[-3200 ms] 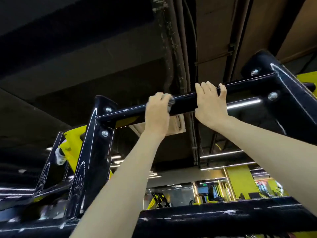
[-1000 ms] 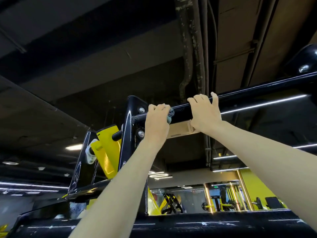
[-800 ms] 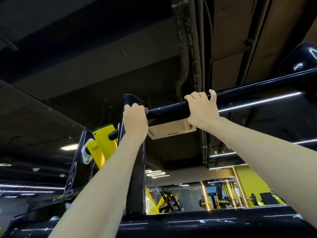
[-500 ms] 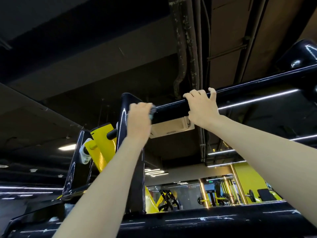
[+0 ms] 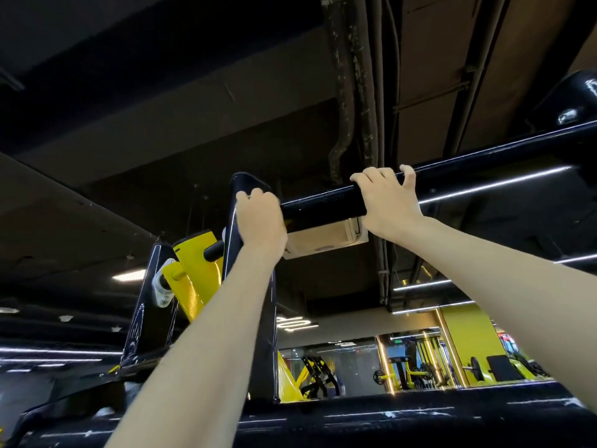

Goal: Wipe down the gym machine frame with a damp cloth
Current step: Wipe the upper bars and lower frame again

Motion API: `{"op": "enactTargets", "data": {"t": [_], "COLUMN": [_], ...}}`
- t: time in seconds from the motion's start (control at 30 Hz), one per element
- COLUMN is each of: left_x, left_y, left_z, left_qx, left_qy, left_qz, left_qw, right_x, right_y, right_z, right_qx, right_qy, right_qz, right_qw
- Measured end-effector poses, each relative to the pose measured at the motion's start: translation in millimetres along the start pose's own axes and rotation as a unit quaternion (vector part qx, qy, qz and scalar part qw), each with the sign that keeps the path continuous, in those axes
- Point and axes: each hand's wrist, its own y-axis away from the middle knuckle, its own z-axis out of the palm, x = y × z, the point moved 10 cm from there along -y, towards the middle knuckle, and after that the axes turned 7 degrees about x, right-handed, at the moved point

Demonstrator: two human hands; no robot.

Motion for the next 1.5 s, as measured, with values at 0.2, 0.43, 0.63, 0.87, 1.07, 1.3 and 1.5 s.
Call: {"op": "enactTargets", "data": {"t": [0.2,0.43,0.63,0.87,1.07,1.3,1.5], "left_x": [16,-23,-8,12,29,26,21], "left_y": [33,38,43,107,141,147,147], "left_z": [8,18,-5,38,33,16,10], "left_qx": [0.011,-0.011,-0.019,-0.36,-0.431,-0.403,-0.336], "left_qy": [0.119,-0.001,0.15,0.513,0.605,0.565,0.507], "left_qz": [0.153,0.085,0.096,-0.291,-0.353,-0.336,-0.347], "left_qw": [0.981,0.996,0.984,0.722,0.568,0.637,0.714], "right_x": [-2,-5,-2,-41,-28,-41,-32], "right_y": [-1,-1,-11,26,60,99,110], "right_z": [4,7,4,-13,2,-9,-5], "right_qx": [0.007,-0.01,-0.105,-0.127,-0.288,-0.397,-0.375], "right_qy": [0.004,0.006,-0.028,-0.331,-0.46,-0.544,-0.486], "right_qz": [0.026,0.026,0.037,0.023,0.18,0.181,0.193], "right_qw": [1.0,1.0,0.993,0.935,0.821,0.717,0.766]}}
